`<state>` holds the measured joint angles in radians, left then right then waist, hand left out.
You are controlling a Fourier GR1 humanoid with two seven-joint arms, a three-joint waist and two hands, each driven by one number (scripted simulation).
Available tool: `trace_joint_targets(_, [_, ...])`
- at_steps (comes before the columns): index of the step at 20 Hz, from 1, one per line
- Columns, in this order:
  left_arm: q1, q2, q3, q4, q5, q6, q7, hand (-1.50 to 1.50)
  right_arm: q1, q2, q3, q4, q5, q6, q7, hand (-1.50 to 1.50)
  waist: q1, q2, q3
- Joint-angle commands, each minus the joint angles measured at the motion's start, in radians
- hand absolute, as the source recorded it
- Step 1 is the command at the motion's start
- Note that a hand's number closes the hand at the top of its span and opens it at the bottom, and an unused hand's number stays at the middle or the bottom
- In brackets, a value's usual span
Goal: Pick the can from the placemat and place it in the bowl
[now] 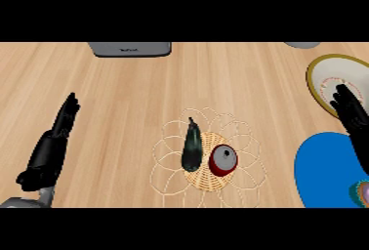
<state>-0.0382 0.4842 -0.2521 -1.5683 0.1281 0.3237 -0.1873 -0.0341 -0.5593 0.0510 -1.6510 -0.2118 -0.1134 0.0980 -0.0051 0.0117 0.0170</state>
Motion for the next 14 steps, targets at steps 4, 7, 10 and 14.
trace_joint_targets(4, [-0.079, -0.055, -0.103, -0.026, 0.036, -0.123, 0.100, 0.00, -0.118, 0.142, 0.136, -0.130, -0.024, 0.032, -0.002, 1.50, 0.004, -0.011, -0.017])
trace_joint_targets(7, [-0.056, -0.085, -0.138, -0.019, 0.078, -0.164, 0.105, 0.00, -0.165, -0.159, 0.133, -0.121, 0.315, 0.060, -0.053, 1.50, -0.014, -0.019, -0.041])
trace_joint_targets(10, [-0.097, -0.107, -0.147, -0.031, 0.133, -0.237, 0.162, 0.00, -0.090, 0.229, 0.328, -0.044, 0.212, -0.046, -0.055, -1.50, 0.015, -0.009, -0.016])
trace_joint_targets(14, [-0.153, -0.139, -0.143, -0.035, 0.117, -0.232, 0.227, 0.00, -0.189, 0.243, 0.394, -0.017, 0.345, -0.041, -0.052, -1.50, 0.010, -0.012, -0.017])
